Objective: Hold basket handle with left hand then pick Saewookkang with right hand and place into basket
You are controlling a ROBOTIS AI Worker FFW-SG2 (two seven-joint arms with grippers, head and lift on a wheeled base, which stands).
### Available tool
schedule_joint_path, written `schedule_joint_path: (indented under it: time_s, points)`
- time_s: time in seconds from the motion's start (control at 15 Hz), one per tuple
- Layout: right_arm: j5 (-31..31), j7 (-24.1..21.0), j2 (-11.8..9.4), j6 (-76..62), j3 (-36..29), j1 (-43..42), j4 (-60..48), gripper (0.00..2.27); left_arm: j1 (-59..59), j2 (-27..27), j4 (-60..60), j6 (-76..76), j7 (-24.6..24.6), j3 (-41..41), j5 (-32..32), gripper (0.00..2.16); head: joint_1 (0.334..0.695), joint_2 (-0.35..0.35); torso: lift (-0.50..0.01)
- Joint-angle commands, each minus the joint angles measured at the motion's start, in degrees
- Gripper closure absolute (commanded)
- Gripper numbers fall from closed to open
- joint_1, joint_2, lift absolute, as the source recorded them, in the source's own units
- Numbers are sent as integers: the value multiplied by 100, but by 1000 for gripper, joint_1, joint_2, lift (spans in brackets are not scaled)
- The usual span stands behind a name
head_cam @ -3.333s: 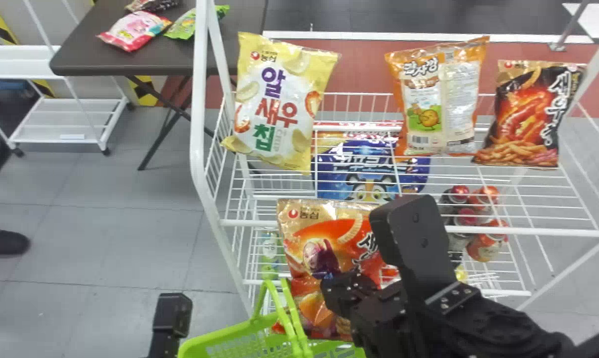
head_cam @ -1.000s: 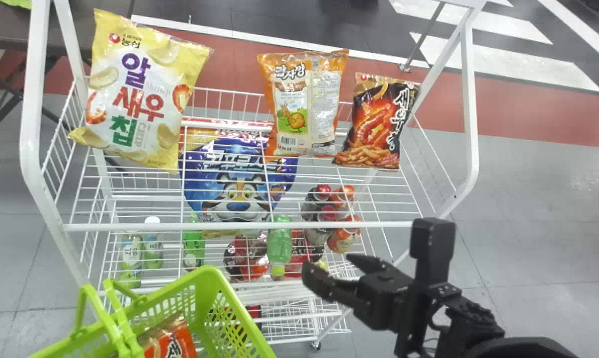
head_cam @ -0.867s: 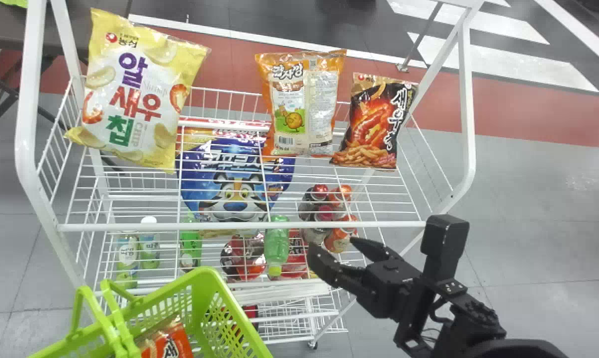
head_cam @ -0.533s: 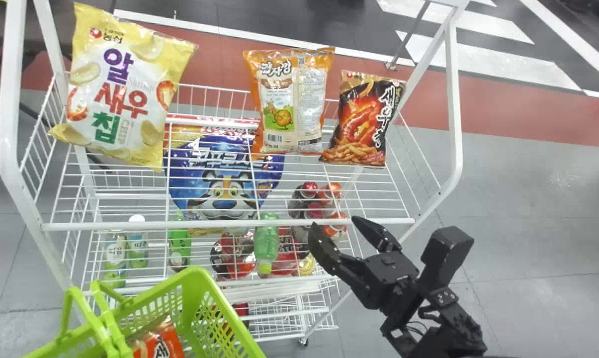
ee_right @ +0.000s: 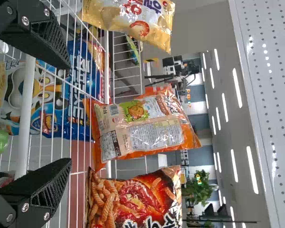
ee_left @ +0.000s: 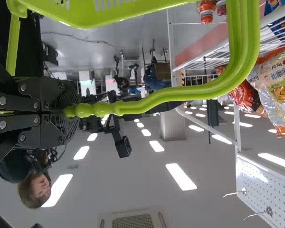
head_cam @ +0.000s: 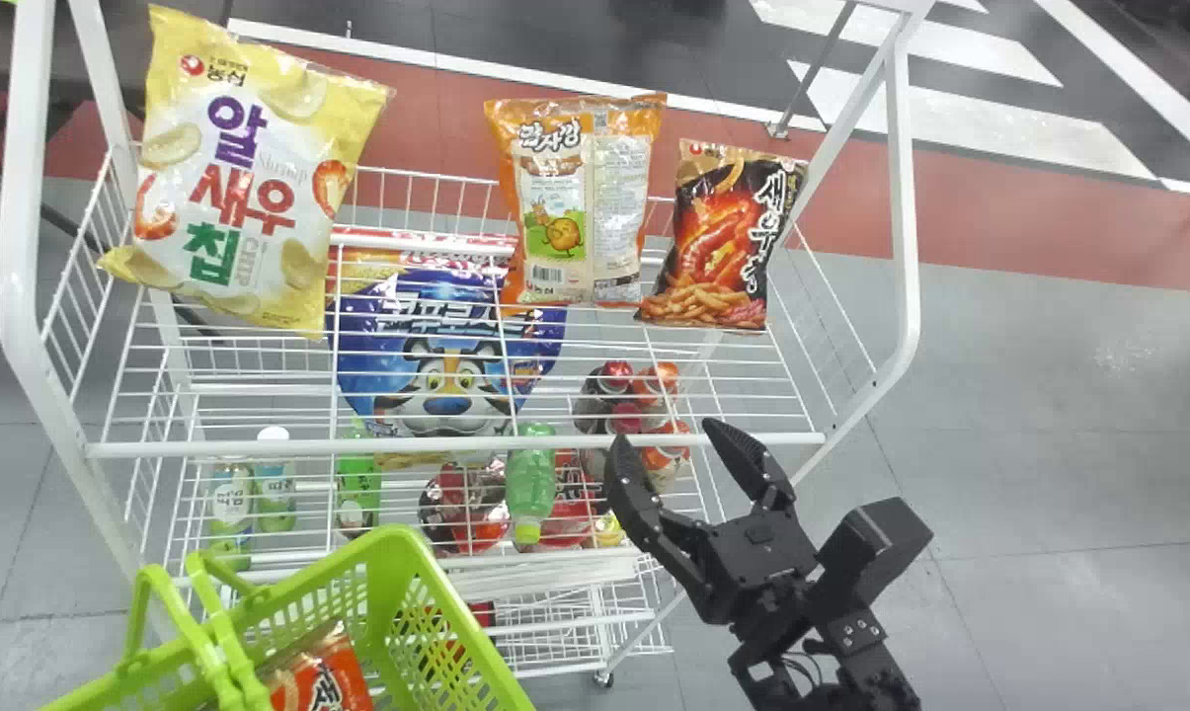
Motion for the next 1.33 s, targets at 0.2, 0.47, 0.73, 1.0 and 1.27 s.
schedule_joint_path:
  time_s: [0.2, 0.47, 0.73, 1.0, 1.27]
  points:
    - [143, -214, 0, -4, 145, 93, -76, 127, 18, -5, 0, 183, -15, 0, 0, 2148, 695, -350, -13]
    - [143, -214, -9, -57, 154, 163, -102, 127, 70, -5, -9, 183, -42, 9, 9, 2148, 695, -349, -13]
    - [134, -214, -9, -268, 154, 260, -102, 127, 132, -22, -44, 183, -42, 9, 9, 2148, 695, -350, -13]
    - [134, -214, -9, -391, 154, 304, -111, 127, 158, -31, -44, 183, -42, 9, 9, 2148, 695, -350, -13]
    - [134, -249, 0, -391, 154, 304, -102, 124, 158, -31, -44, 183, -42, 9, 9, 2148, 695, -350, -13]
